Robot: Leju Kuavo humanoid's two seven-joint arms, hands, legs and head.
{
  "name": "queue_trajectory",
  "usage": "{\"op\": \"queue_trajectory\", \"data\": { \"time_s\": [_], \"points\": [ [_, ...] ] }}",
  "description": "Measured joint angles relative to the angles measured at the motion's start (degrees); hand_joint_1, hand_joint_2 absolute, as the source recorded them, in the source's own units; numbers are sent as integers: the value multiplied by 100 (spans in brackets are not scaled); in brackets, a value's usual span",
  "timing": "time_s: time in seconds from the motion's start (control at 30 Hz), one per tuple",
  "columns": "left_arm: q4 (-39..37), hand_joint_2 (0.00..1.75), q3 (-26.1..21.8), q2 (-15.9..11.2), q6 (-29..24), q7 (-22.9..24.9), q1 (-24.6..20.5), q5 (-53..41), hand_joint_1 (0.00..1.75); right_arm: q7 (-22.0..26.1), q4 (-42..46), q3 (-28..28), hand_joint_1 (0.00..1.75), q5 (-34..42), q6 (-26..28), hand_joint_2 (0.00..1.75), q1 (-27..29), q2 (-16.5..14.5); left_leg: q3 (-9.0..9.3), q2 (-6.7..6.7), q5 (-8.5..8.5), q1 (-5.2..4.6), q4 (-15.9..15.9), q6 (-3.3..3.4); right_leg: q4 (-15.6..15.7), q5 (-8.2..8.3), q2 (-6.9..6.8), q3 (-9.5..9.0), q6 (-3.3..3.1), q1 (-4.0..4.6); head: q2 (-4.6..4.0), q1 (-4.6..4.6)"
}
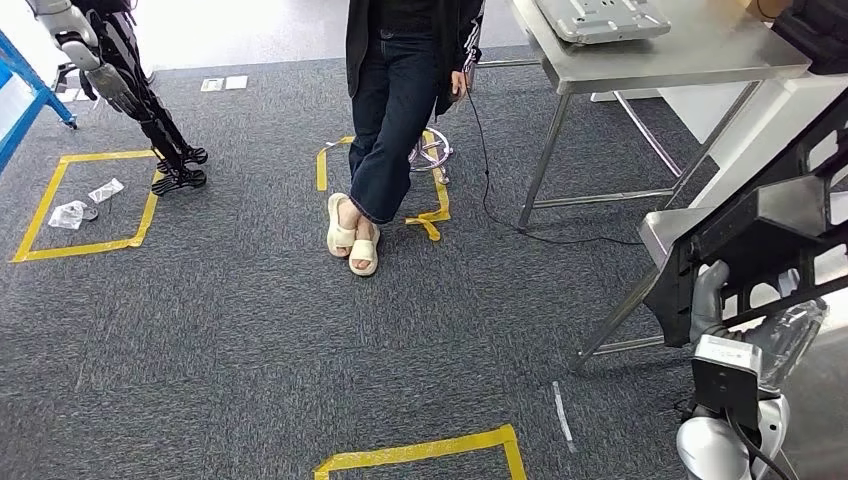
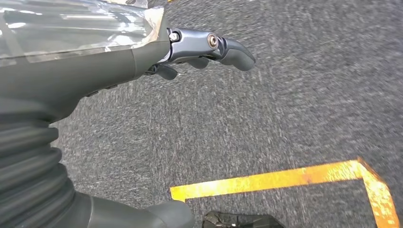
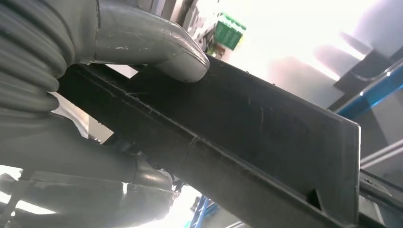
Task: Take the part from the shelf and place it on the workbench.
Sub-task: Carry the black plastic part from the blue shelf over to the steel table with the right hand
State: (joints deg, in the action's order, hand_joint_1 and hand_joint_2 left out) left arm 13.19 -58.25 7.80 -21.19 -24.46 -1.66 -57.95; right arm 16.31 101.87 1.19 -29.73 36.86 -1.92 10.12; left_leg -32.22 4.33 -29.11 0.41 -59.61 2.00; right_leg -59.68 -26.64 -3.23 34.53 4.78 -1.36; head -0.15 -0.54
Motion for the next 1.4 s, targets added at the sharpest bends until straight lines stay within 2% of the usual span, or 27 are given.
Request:
{"op": "queue_trajectory", "data": {
  "time_s": [0.07, 0.1, 0.17, 0.23, 0.27, 0.3, 0.33, 0.4, 0.47, 0.53, 0.6, 0.63, 0.7, 0.77, 0.83, 0.87, 0.9, 0.97, 1.03, 1.1, 1.13, 1.2, 1.27, 1.3, 1.33, 1.37, 1.4],
  "points": [
    [11, 175, 0, 5, 5, 8, -6, -7, 0, 11, 20, 7, 166, -11, -18, 175, 7, -15, 42, 103, -19, -19, 25, -62, 73, 29, 59, -37, -95, 49, 0, 5],
    [17, 175, 0, 11, 5, 11, -12, -7, 0, 13, 29, 13, 166, -17, -22, 175, 15, -19, 60, 115, -31, -5, 30, -97, 80, 40, 118, -33, -134, 23, 0, 8],
    [25, 175, 1, 21, 7, 11, -22, -12, 0, 11, 56, 24, 166, -37, -25, 175, 20, -30, 9, -70, -175, 23, -140, -152, 98, 62, 229, -37, -219, -25, 0, 22],
    [29, 175, 2, 24, 15, 19, -18, -19, 0, 3, 87, 30, 166, -86, -34, 175, 35, -56, -271, -351, -531, 34, -759, -169, 104, 67, 328, -40, -309, -31, 0, 44],
    [30, 175, 2, 26, 19, 23, -13, -23, 0, -5, 99, 32, 166, -111, -41, 175, 54, -72, -459, -415, -704, 34, -1141, -167, 103, 65, 383, -39, -342, -17, 0, 49],
    [30, 175, 2, 28, 23, 30, -9, -24, 0, -14, 109, 33, 166, -128, -47, 175, 79, -86, -611, -441, -798, 34, -1435, -165, 102, 65, 443, -40, -354, -3, 0, 51],
    [30, 175, 2, 30, 24, 32, -6, -25, 0, -20, 116, 34, 166, -137, -50, 175, 103, -96, -682, -449, -783, 35, -1548, -163, 100, 64, 508, -42, -354, 5, 0, 50],
    [32, 175, 2, 30, 25, 39, -6, -26, 0, -26, 134, 38, 166, -145, -51, 175, 134, -109, -517, -488, -457, 49, -1151, -152, 90, 64, 648, -52, -351, 5, 0, 52],
    [35, 175, 3, 30, 26, 43, -5, -27, 0, -27, 163, 40, 166, -152, -52, 175, 144, -121, -191, -698, -119, 87, -439, -141, 58, 58, 781, -40, -333, 16, 0, 49],
    [39, 175, 4, 30, 27, 46, -5, -28, 0, -27, 193, 43, 166, -154, -55, 175, 149, -127, -49, -828, -30, 87, -114, -121, 41, 67, 898, 3, -275, 26, 0, 44],
    [49, 175, 5, 28, 28, 49, -9, -30, 0, -27, 221, 46, 166, -156, -58, 175, 170, -127, -39, -718, -9, 50, -77, -55, 66, 102, 992, 52, -193, 16, 0, 43],
    [57, 175, 4, 28, 31, 50, -13, -31, 0, -29, 237, 50, 166, -160, -61, 175, 183, -126, -29, -653, 16, 43, -48, -8, 47, 99, 936, 87, -166, 13, 0, 43],
    [74, 175, 4, 28, 41, 51, -16, -38, 0, -40, 277, 56, 166, -180, -67, 175, 197, -121, -12, -518, 58, 47, 13, 78, -276, -49, 678, 273, -163, 32, 0, 19],
    [85, 175, 4, 27, 61, 52, -11, -55, 0, -67, 311, 60, 166, -210, -78, 175, 221, -122, -11, -383, 60, 30, 26, 115, -992, -333, 456, 614, -194, 38, 0, 0],
    [91, 175, 5, 25, 79, 56, -7, -67, 0, -93, 327, 67, 166, -227, -89, 175, 271, -124, -11, -247, 50, 20, 24, 123, -1499, -476, 405, 858, -171, 24, 0, -1],
    [94, 175, 5, 25, 84, 57, -7, -69, 0, -101, 337, 73, 166, -233, -96, 175, 293, -125, -8, -182, 43, 19, 23, 120, -1451, -431, 380, 828, -133, 11, 0, -2],
    [98, 175, 6, 25, 89, 60, -7, -70, 0, -107, 353, 79, 166, -241, -101, 175, 307, -125, 0, -120, 33, 19, 22, 110, -1175, -317, 328, 680, -85, -4, 0, -2],
    [115, 175, 7, 24, 97, 63, -6, -71, 0, -112, 397, 84, 166, -261, -115, 175, 308, -126, 30, -5, -4, -6, 15, 58, -375, -63, 57, 230, -21, -7, 0, -5],
    [135, 175, 7, 21, 102, 68, -6, -71, 0, -121, 434, 86, 166, -273, -128, 175, 306, -132, 71, 99, -50, -41, 16, -12, 33, 42, -99, -1, -66, 30, 0, -2],
    [145, 175, 8, 26, 102, 74, -12, -71, 0, -132, 460, 93, 166, -278, -136, 175, 314, -137, 118, 218, -78, -40, 39, -66, 56, 57, 27, 7, -148, 52, 0, 7],
    [149, 175, 9, 31, 102, 76, -19, -71, 0, -134, 477, 98, 166, -281, -136, 175, 322, -138, 131, 210, -107, -22, 24, -95, 66, 68, 99, 8, -178, 31, 0, 10],
    [154, 175, 11, 39, 102, 77, -25, -73, 0, -137, 512, 104, 166, -287, -137, 175, 319, -142, 38, -27, -297, 16, -236, -140, 83, 84, 227, 0, -257, -16, 0, 24],
    [155, 175, 13, 47, 104, 78, -16, -75, 0, -138, 527, 107, 166, -290, -140, 175, 314, -152, -286, -339, -647, 31, -916, -153, 85, 83, 347, -3, -326, -15, 0, 43],
    [155, 175, 14, 51, 105, 78, -9, -76, 0, -141, 527, 107, 166, -292, -144, 175, 315, -160, -477, -405, -781, 30, -1271, -155, 85, 83, 415, -3, -351, -3, 0, 49],
    [155, 175, 14, 53, 106, 79, -4, -75, 0, -145, 527, 106, 166, -296, -146, 175, 321, -169, -619, -436, -824, 31, -1500, -154, 83, 83, 488, -5, -358, 7, 0, 51],
    [155, 175, 13, 53, 108, 79, -2, -76, 0, -152, 528, 107, 166, -308, -149, 175, 325, -176, -668, -449, -752, 33, -1529, -151, 81, 84, 563, -9, -364, 14, 0, 51],
    [157, 175, 13, 53, 113, 79, -2, -80, 0, -166, 529, 108, 166, -330, -155, 175, 325, -185, -614, -465, -584, 37, -1351, -145, 78, 83, 638, -17, -363, 15, 0, 52]
  ]
}}
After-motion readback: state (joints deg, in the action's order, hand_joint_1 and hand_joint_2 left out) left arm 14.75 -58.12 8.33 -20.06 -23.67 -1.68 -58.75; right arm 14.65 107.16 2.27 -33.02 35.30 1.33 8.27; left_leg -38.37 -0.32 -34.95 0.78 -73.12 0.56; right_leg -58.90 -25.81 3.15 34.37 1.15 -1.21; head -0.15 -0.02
